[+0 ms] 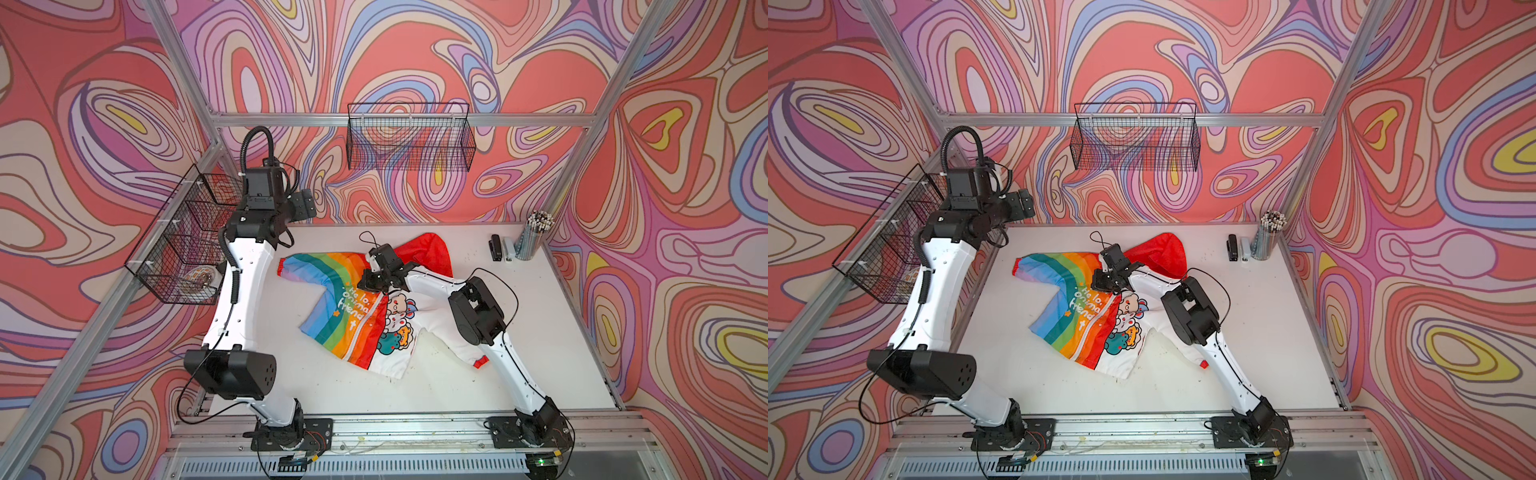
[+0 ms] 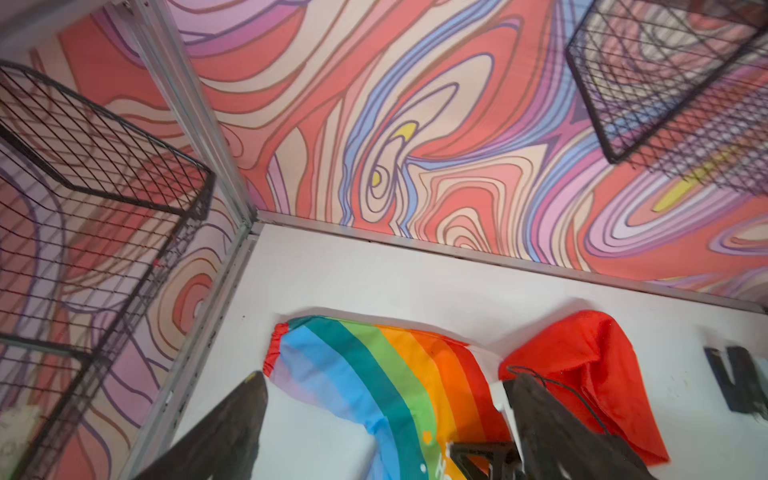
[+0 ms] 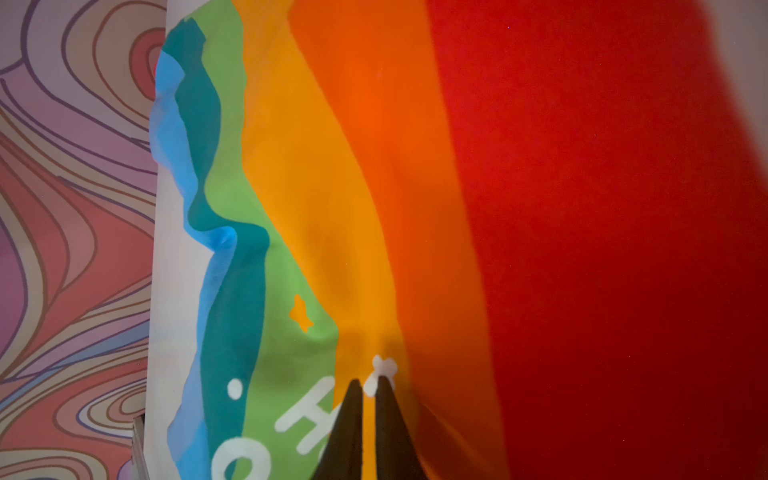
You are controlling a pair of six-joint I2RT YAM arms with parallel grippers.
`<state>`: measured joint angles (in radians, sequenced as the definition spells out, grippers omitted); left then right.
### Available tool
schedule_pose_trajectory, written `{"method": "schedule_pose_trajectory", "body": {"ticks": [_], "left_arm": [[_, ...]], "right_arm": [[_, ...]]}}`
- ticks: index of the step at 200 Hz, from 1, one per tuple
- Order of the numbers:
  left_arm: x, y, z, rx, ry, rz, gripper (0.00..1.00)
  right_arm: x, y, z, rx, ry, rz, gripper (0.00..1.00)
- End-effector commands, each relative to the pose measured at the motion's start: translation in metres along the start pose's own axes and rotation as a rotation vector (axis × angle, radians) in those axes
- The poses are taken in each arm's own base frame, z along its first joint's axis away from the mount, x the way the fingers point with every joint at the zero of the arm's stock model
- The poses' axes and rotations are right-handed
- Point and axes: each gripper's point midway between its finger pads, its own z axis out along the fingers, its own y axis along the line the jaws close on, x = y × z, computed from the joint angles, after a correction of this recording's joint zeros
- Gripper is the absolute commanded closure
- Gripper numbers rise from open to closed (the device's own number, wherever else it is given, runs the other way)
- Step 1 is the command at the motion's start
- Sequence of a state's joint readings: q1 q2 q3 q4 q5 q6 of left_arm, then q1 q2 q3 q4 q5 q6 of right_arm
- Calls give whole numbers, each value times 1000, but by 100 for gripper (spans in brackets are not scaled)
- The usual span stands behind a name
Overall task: Unzip the jacket
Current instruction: Flatten out the jacket at the center of the board.
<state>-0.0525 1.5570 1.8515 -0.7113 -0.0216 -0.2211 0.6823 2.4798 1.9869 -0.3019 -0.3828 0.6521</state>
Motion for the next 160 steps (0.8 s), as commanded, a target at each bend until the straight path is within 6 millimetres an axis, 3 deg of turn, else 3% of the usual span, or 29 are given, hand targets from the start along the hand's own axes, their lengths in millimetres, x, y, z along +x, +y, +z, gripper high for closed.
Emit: {"method": "schedule_pose_trajectory", "body": {"ticks": [1, 21, 54, 80, 92, 105, 124, 160], "left_arm": [[20, -33, -20, 125, -8, -23, 12], [63, -52, -21, 184, 47, -33, 14], [126, -77, -17, 253, 126, -17, 19], [177, -102, -12, 294, 218, 48, 24], [204, -111, -9, 312, 268, 73, 25], [236, -119, -4, 331, 329, 87, 28], [273, -124, 3, 333, 398, 107, 29], [312, -123, 10, 306, 469, 122, 31]], "right_arm": [[-32, 51, -76, -4, -125, -154, 78], [-21, 34, -120, 95, -176, -139, 75], [28, -33, -184, 326, -206, -54, 72], [65, -66, -244, 465, -215, 8, 69], [85, -83, -261, 535, -196, 47, 69], [106, -95, -272, 565, -173, 100, 72], [134, -107, -274, 562, -130, 175, 75], [163, -129, -258, 528, -96, 287, 82]]}}
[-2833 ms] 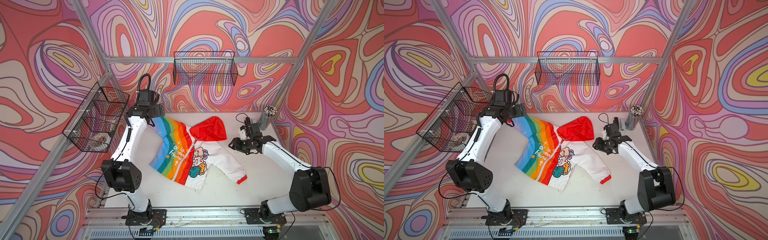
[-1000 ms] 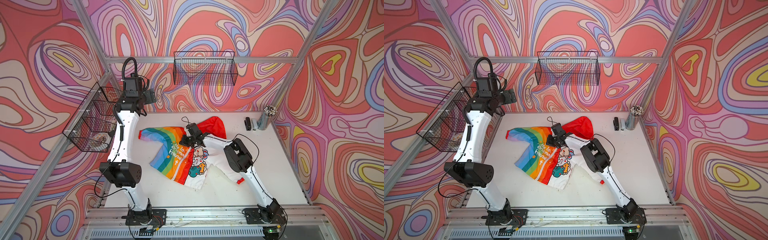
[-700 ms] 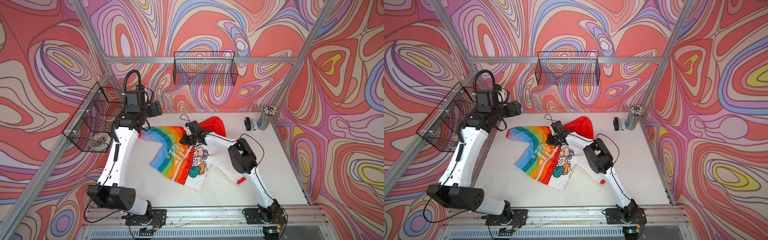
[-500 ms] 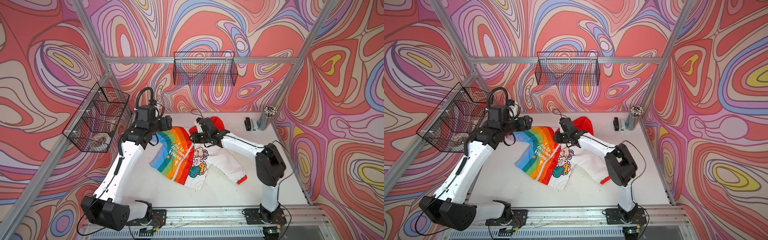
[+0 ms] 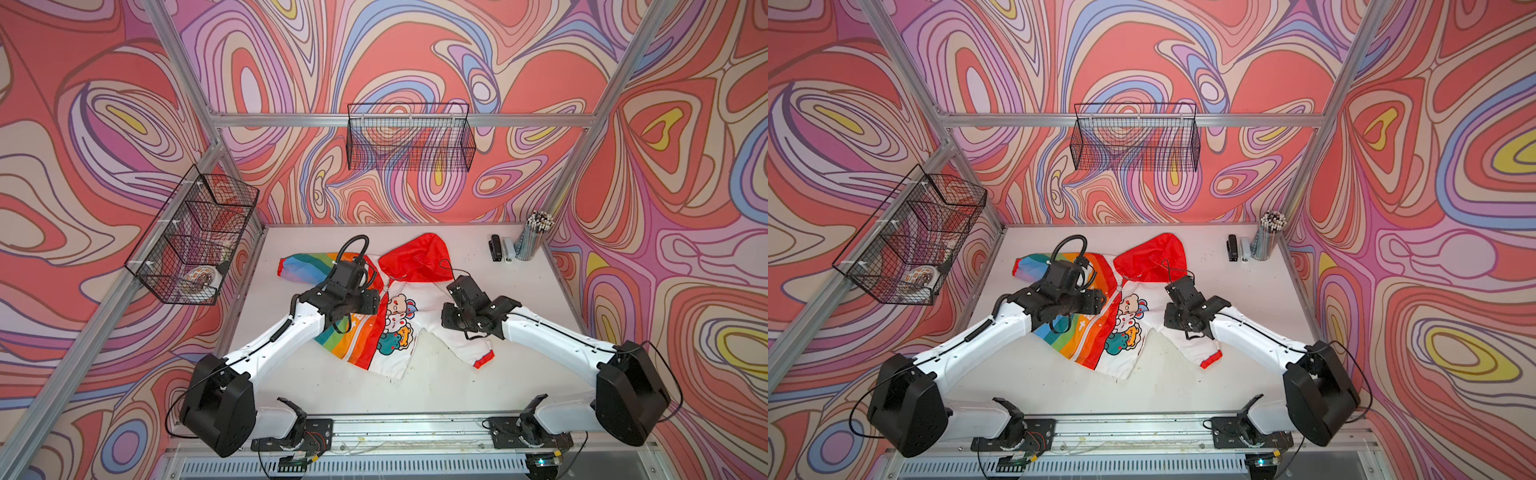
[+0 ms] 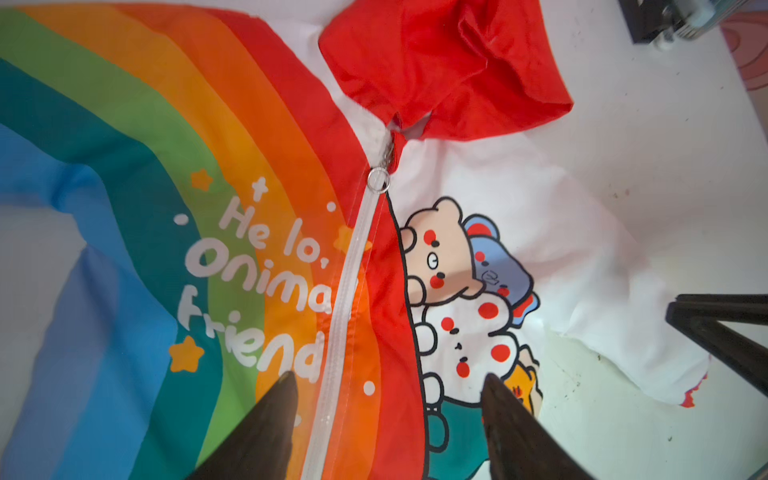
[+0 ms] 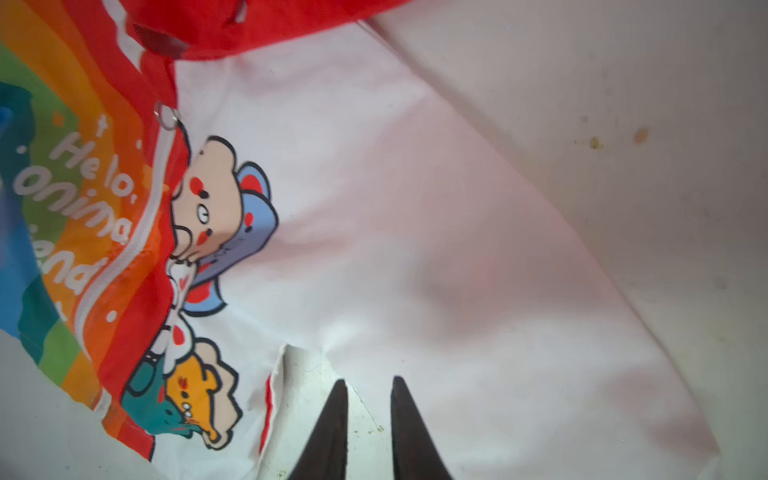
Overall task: Unzip the jacket
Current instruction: Flatten out the jacket at the center of the board.
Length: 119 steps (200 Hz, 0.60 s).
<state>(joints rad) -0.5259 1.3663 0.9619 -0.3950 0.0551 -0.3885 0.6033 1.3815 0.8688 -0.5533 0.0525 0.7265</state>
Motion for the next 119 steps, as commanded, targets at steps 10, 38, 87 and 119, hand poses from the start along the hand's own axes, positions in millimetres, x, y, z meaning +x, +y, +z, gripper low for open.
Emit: {"method": "schedule_pose_trajectory", "body": {"ticks": [10, 38, 87, 119], "left_arm": [[9, -5, 14, 1, 10, -19, 31], [37, -8, 30, -20, 76, 14, 31], [84, -22, 49, -12, 164, 15, 30], [115, -46, 57, 23, 227, 28, 30]], "right_arm": [[18, -18, 20, 9, 46, 133, 84], [24, -37, 34, 29, 50, 211, 87], [36, -71, 41, 60, 73, 332, 89], [36, -84, 45, 34, 90, 385, 90]]}}
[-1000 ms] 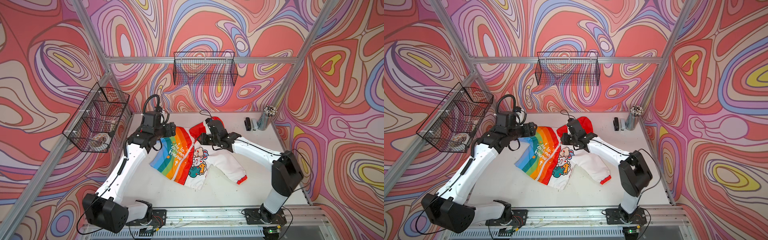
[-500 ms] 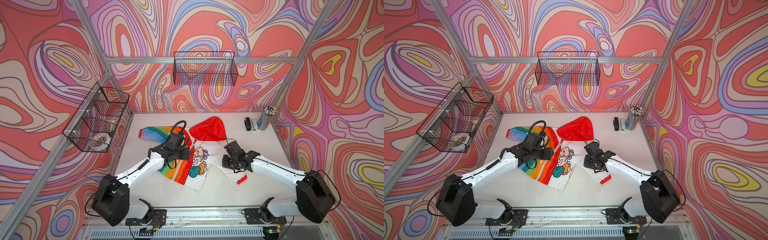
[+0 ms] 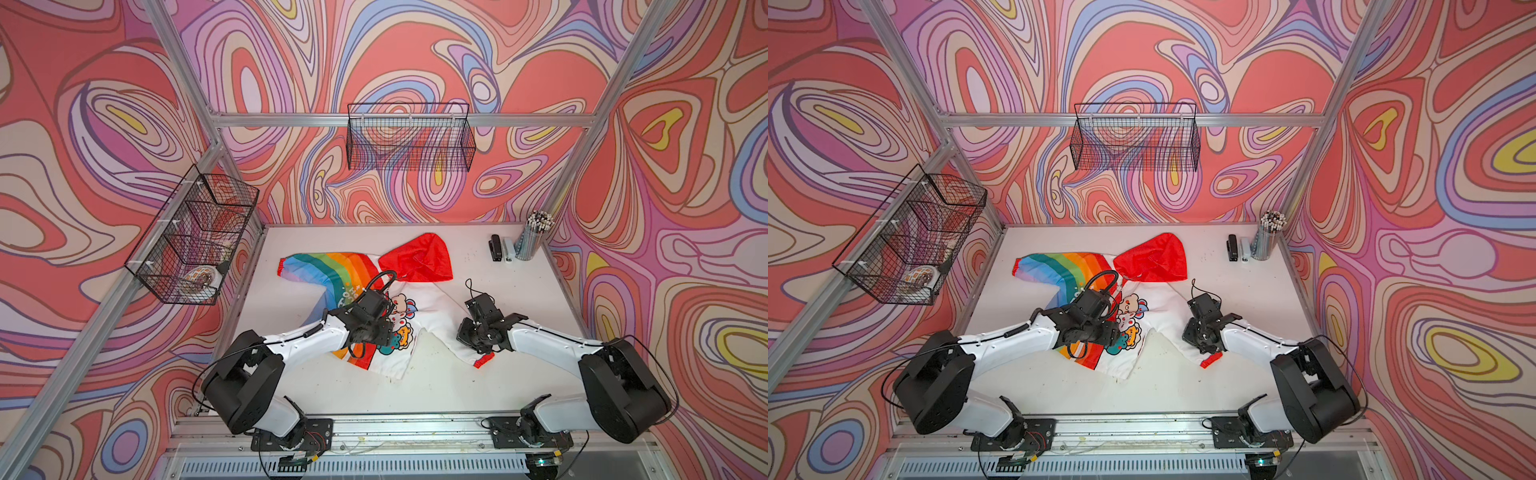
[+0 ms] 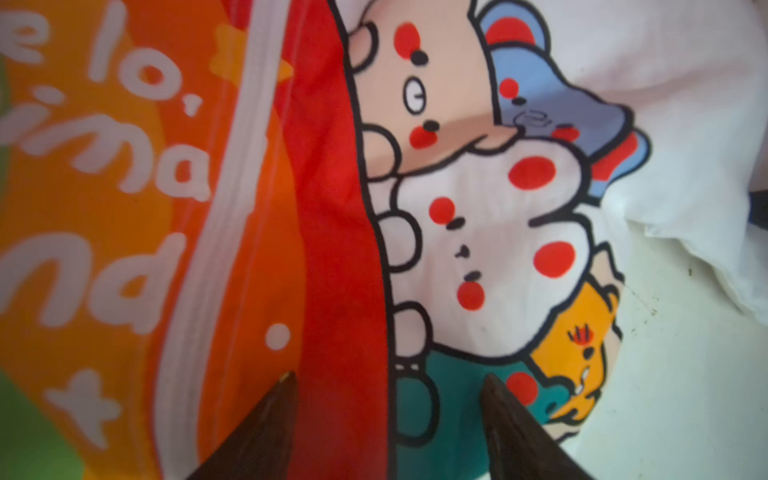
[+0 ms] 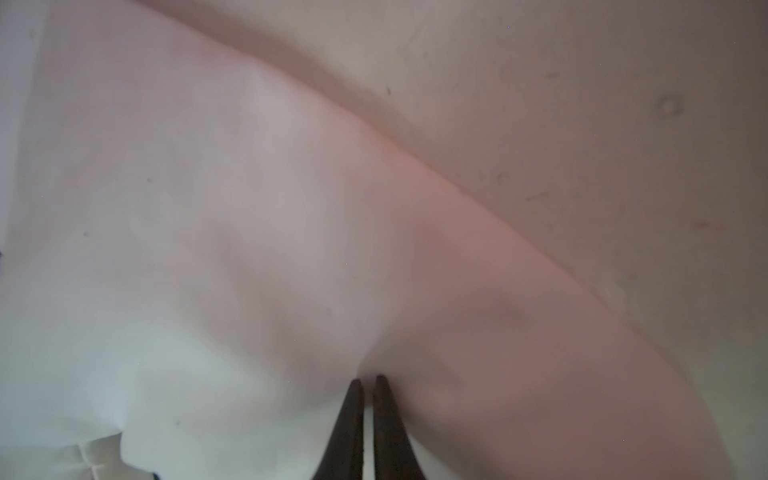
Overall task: Unzip the jacket
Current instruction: Flatten out the jacket at the center of the board.
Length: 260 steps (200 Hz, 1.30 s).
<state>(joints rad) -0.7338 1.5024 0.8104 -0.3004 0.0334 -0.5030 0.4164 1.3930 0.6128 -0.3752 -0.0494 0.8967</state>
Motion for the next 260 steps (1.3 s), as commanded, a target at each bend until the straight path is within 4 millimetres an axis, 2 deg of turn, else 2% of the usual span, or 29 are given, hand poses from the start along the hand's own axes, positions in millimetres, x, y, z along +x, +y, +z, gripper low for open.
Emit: {"method": "schedule_pose_trajectory", "body": {"ticks": [1, 49, 76, 101, 110, 123, 138, 157, 174, 195, 221, 245, 260], "left_arm": [[10, -19, 9, 33, 7, -28, 30], [50, -87, 18, 147, 93, 40, 30], [59, -123, 18, 215, 113, 87, 30], [54, -160, 16, 294, 122, 148, 30], [49, -172, 13, 316, 119, 168, 30], [39, -182, 5, 337, 92, 198, 29], [19, -187, -15, 341, 12, 229, 28], [-7, -179, -46, 302, -116, 272, 27], [-33, -163, -72, 274, -222, 262, 27], [-56, -117, -84, 212, -264, 187, 26], [-84, -53, -85, 117, -289, 59, 25], [-96, 3, -84, 11, -301, -77, 23], [-95, 29, -84, -22, -306, -152, 20]], "right_arm": [[0, -9, 5, -17, 20, 47, 90], [-31, -28, 8, -48, 20, 121, 90], [-59, -35, 3, -63, -17, 148, 90], [-84, -37, 2, -85, -43, 162, 91], [-91, -32, 1, -107, -51, 146, 92], [-101, -21, -8, -146, -85, 103, 93], [-104, -14, -22, -181, -120, 81, 91], [-98, -13, -39, -181, -143, 63, 87], [-79, -6, -51, -180, -132, 40, 81], [-40, 13, -57, -199, -86, 2, 75], [17, 45, -53, -259, 6, -40, 66], [67, 77, -42, -296, 99, -114, 57], [91, 90, -33, -280, 141, -165, 53]]}}
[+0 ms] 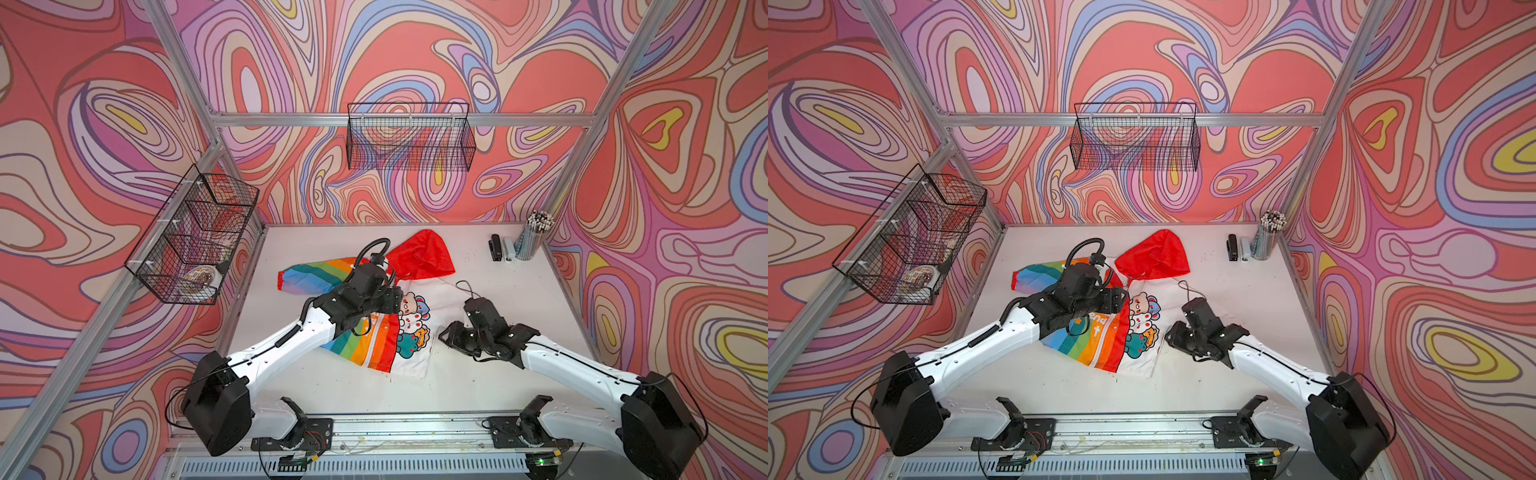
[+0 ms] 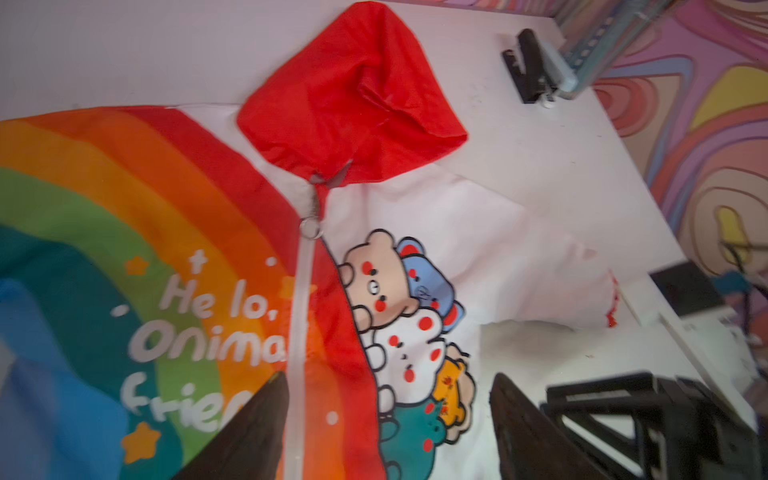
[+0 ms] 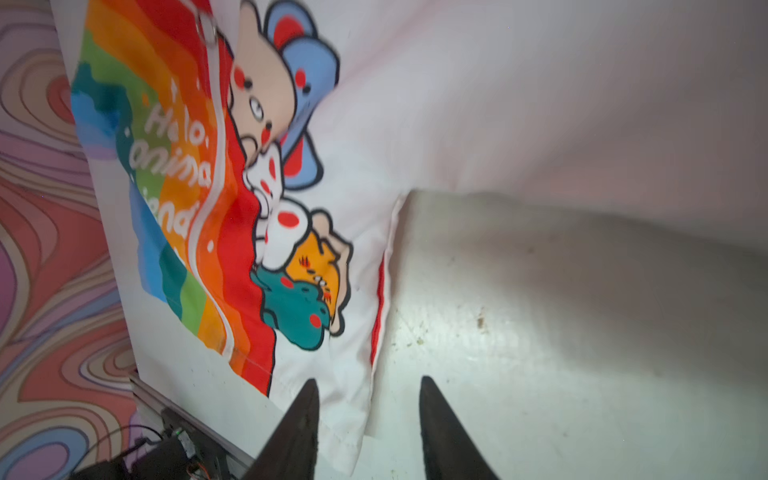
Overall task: Unzip the jacket
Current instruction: Flatten out the jacket at the center of the board.
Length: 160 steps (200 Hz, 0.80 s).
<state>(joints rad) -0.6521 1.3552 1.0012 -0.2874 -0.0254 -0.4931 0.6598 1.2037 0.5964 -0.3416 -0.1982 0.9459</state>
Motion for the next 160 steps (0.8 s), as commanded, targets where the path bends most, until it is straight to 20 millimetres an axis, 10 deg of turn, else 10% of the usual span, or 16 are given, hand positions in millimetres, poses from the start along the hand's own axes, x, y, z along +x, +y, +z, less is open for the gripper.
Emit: {"method": "schedule_pose_trajectory", "body": {"ticks": [1, 54, 88, 116, 160], "left_arm": [[16, 44, -3, -109, 47, -70, 20], [16, 91, -14, -202, 33, -144, 17], [15, 99, -17, -230, 30, -135, 17], [6, 94, -12, -211, 28, -109, 16], [-19, 58, 9, -96, 20, -35, 15]], "right_arm": [[22, 14, 20, 20, 36, 25, 53], [49, 20, 56, 64, 132, -6, 52], [53, 5, 58, 131, 130, 3, 78], [52, -20, 44, 228, 97, 14, 100], [46, -70, 5, 327, 44, 97, 100]]}}
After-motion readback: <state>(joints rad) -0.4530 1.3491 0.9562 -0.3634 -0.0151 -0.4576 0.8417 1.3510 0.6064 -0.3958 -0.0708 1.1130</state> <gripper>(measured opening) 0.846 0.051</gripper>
